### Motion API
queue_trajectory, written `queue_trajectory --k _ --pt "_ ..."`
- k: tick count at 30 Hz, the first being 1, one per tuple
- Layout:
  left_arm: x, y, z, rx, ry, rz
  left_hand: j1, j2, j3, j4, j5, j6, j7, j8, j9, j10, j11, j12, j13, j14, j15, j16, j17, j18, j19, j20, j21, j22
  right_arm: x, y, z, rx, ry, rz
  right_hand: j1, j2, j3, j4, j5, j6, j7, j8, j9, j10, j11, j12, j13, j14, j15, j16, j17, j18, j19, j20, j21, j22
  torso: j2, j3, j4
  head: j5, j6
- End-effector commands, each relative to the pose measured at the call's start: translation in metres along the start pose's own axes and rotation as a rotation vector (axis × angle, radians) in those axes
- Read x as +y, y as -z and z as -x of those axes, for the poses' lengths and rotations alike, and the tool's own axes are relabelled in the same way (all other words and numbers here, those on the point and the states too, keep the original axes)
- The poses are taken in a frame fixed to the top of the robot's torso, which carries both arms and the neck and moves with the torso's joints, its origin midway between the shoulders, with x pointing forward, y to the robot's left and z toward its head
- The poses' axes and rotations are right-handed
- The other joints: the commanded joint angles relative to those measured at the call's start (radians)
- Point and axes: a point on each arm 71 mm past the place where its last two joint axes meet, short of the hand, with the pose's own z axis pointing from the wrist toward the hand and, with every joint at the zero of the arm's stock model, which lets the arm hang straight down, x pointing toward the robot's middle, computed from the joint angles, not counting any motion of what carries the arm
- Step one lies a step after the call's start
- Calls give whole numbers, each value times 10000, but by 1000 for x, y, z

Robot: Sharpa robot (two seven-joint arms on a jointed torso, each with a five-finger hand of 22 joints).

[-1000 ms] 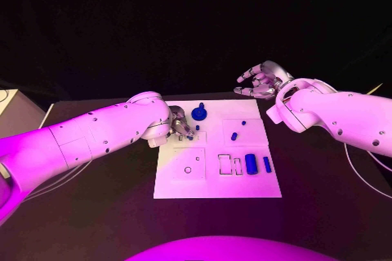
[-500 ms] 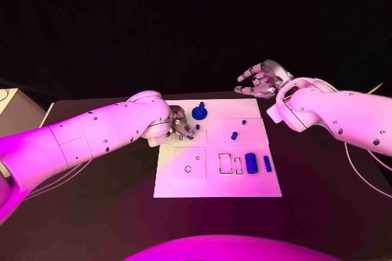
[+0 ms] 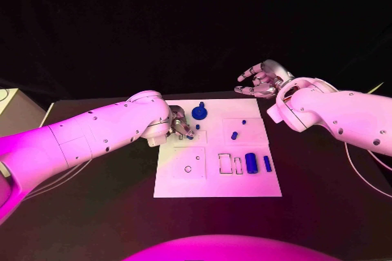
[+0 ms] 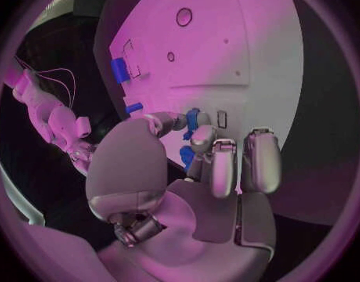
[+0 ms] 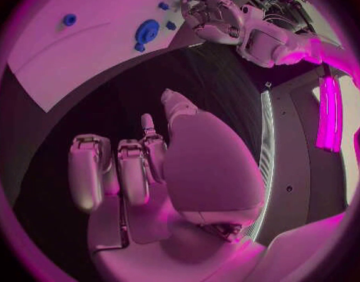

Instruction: Assemble the parts on the task board

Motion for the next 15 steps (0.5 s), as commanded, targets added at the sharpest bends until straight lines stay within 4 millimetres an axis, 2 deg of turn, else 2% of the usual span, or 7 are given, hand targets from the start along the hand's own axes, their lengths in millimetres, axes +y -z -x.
queue_trajectory --k 1,15 --pt "-1 0 -1 112 -144 -26 -23 111 2230 -2269 50 138 -77 30 9 48 -12 -10 -9 1058 -89 43 2629 -94 39 0 54 12 1 0 -1 107 88 114 -40 -45 67 -17 57 -60 -4 59 -10 17 4 20 1265 1021 -5 56 2618 -21 513 32 -39 1407 1 4 3 2 -19" --pt "-8 -4 -7 311 -281 -65 -24 113 2239 -2280 43 138 -77 22 14 56 -13 -6 6 1058 -89 43 2629 -95 44 -5 57 22 2 1 -2 140 83 153 -106 -65 107 -16 99 -62 -9 87 -19 11 -1 14 1254 1017 -10 48 2602 -18 510 28 -53 1399 3 1 -3 -7 -64"
